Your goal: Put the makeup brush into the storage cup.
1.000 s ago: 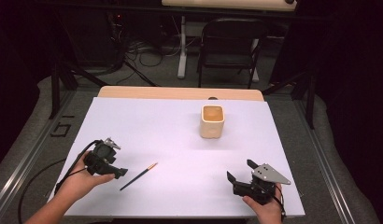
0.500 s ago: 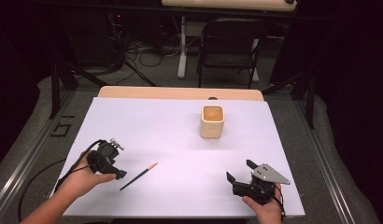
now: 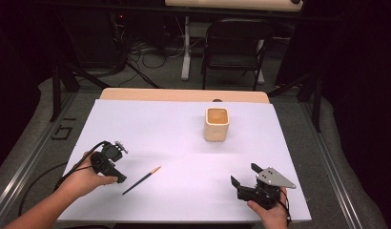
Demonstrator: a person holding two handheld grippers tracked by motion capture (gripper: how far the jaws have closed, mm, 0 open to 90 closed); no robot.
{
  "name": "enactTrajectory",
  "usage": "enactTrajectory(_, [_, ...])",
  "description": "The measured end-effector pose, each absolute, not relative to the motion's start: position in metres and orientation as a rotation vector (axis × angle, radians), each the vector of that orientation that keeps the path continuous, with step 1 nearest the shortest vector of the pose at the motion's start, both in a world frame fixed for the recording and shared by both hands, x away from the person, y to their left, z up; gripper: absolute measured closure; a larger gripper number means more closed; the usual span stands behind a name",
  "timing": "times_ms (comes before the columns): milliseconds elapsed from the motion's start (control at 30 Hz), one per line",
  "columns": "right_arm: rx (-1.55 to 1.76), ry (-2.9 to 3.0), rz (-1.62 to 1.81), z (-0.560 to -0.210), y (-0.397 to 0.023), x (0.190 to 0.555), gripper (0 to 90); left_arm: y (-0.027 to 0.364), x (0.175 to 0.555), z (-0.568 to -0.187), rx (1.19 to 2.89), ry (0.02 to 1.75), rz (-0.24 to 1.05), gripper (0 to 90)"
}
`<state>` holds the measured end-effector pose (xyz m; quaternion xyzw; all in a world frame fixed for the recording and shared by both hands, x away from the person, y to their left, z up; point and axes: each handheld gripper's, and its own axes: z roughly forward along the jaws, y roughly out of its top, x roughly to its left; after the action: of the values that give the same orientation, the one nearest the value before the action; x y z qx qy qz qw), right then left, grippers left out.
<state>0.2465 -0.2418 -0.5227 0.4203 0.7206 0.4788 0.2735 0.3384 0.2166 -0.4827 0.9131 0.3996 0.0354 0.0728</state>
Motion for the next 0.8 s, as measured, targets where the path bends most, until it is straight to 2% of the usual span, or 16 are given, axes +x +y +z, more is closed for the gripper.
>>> enactTrajectory(800, [1.137,1.945,1.290,-0.523,-0.241,0.246,14.0,0.207,0.351,-0.484,2.840,1.205,0.037,34.4])
